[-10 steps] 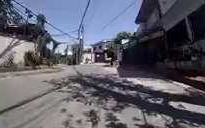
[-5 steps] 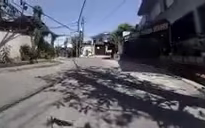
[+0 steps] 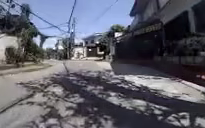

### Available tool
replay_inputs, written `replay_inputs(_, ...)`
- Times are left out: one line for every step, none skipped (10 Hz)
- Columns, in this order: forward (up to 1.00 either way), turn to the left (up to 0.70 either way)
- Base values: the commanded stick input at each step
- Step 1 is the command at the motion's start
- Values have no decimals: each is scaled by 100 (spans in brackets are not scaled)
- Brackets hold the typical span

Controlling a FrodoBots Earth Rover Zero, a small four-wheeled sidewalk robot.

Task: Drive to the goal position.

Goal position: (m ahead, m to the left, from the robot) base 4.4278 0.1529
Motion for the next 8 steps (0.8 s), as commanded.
replay_inputs(100, 0)
replay_inputs(100, 0)
replay_inputs(100, 0)
replay_inputs(100, 0)
replay_inputs(100, 0)
replay_inputs(100, 0)
replay_inputs(100, 0)
replay_inputs(100, 0)
